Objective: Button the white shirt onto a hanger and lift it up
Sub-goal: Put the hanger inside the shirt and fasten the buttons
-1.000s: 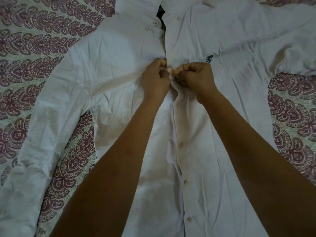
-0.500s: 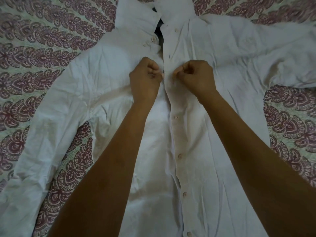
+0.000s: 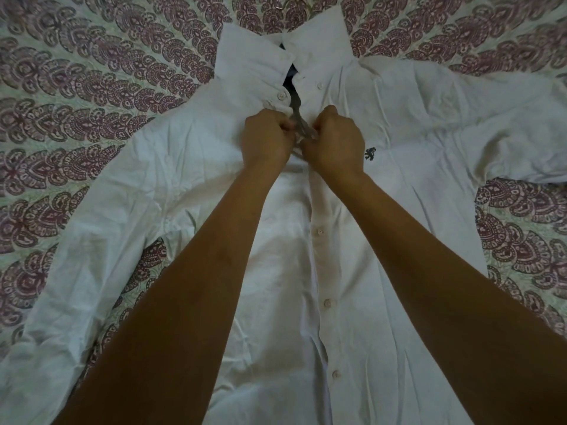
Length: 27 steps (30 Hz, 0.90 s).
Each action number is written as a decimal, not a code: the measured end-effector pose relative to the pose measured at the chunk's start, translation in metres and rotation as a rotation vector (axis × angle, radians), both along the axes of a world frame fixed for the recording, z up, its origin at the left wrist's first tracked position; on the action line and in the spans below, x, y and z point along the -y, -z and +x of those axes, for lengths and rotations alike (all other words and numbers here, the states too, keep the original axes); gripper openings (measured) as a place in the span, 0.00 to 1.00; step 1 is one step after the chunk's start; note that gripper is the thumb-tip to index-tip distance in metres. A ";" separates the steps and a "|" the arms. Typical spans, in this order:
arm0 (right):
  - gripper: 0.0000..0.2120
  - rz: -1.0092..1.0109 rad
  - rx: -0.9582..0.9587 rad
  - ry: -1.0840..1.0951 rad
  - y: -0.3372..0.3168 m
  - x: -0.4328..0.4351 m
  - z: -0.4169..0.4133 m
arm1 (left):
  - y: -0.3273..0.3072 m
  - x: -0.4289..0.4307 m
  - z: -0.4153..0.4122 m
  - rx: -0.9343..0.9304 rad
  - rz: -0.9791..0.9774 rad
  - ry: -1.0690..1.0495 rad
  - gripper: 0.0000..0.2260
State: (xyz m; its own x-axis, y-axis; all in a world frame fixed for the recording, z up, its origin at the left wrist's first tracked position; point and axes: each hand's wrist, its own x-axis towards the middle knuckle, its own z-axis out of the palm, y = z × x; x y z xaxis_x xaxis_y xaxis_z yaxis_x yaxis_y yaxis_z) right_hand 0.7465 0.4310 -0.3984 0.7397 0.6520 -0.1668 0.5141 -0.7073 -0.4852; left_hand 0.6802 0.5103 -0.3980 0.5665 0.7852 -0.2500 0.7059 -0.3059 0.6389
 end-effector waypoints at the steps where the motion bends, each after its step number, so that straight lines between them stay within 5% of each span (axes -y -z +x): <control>1: 0.13 0.038 -0.028 0.016 -0.001 0.002 0.003 | 0.000 0.000 0.002 -0.033 0.016 0.018 0.09; 9: 0.12 0.346 -0.673 0.410 0.006 0.014 0.026 | 0.006 -0.005 0.020 -0.223 0.030 0.020 0.10; 20: 0.13 0.470 -0.717 0.406 0.003 0.016 0.014 | 0.004 0.003 0.027 -0.278 0.159 -0.054 0.10; 27: 0.12 0.467 -0.731 0.417 0.002 0.016 0.014 | -0.003 -0.008 0.027 -0.257 -0.023 -0.015 0.13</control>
State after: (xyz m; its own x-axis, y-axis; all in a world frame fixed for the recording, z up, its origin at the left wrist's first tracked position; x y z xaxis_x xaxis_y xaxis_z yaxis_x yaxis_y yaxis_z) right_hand 0.7605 0.4153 -0.4004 0.7434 0.4770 -0.4688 -0.2762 -0.4194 -0.8647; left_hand 0.7076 0.5183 -0.3951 0.4700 0.7855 -0.4026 0.8506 -0.2811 0.4444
